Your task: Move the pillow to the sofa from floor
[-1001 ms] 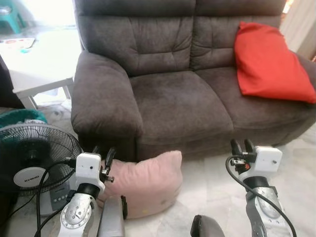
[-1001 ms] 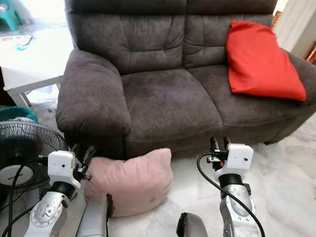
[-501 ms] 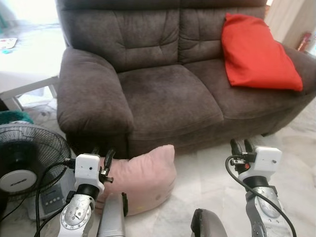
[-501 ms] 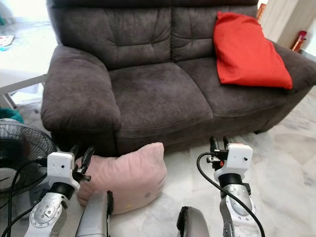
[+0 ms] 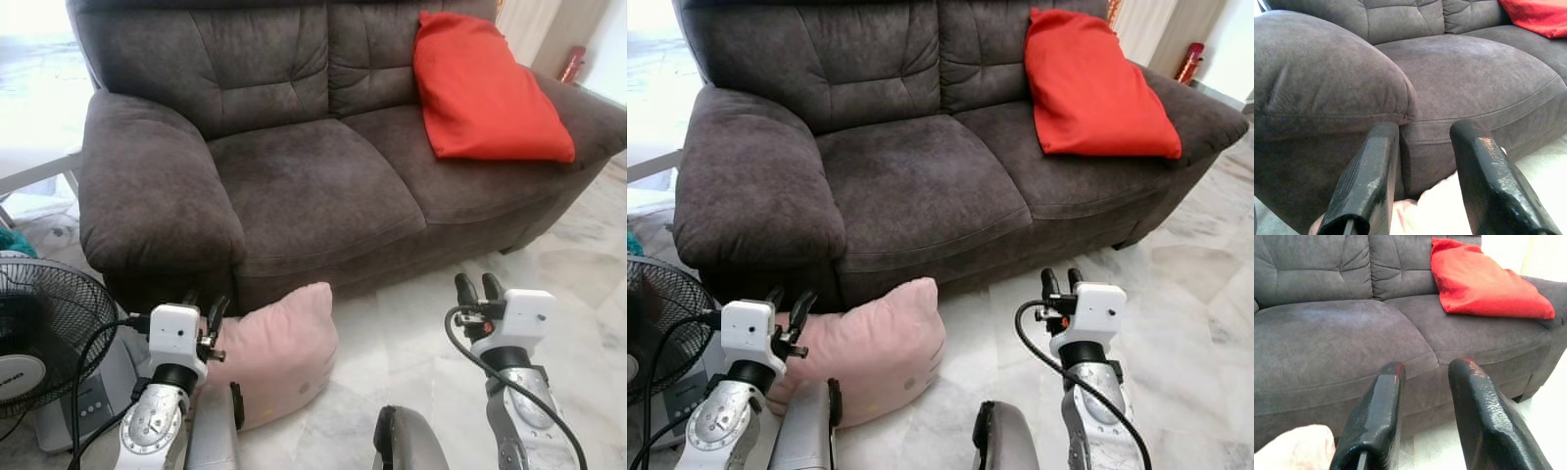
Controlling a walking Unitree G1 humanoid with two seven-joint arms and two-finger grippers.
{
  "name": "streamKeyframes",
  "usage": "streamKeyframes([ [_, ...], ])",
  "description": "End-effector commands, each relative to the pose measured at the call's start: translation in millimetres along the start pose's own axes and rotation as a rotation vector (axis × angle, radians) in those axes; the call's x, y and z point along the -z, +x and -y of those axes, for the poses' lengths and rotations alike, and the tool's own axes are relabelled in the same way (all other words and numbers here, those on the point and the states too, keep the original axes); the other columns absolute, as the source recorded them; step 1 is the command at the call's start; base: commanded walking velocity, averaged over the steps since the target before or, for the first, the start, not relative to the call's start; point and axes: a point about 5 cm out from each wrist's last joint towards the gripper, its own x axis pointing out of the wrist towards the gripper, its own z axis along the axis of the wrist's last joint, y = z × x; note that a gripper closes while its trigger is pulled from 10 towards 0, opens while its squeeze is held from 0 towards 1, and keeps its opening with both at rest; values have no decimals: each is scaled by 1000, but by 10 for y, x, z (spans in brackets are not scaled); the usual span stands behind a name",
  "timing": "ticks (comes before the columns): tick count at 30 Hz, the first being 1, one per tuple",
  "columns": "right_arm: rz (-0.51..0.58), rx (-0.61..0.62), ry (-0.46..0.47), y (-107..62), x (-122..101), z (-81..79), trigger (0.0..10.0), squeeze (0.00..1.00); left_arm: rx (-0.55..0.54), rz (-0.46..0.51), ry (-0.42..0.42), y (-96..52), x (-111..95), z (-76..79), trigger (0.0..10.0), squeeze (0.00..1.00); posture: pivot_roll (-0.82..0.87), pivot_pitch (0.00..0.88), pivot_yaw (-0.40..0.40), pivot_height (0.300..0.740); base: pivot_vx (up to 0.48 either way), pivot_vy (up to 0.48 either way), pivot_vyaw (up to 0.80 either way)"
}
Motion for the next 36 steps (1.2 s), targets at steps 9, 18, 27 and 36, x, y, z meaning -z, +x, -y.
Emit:
streamKeyframes([
  [9, -4, 1, -6, 2, 8, 5, 10000, 0, 4, -11, 12, -5, 20, 5, 10000, 0, 163, 37, -75, 500, 0, 0, 0],
  [18, 2, -15, -10, 4, 2, -25, 10000, 0, 2, -17, 14, -5, 28, -2, 10000, 0, 166, 42, -75, 500, 0, 0, 0],
  [27, 13, -76, -41, -15, -7, -98, 10000, 0, -2, -28, 14, -3, 40, -7, 10000, 0, 165, 45, -76, 500, 0, 0, 513],
  [36, 9, -109, -45, -17, 3, -143, 10000, 0, -4, -36, 17, -2, 51, -16, 10000, 0, 167, 47, -76, 500, 0, 0, 800],
])
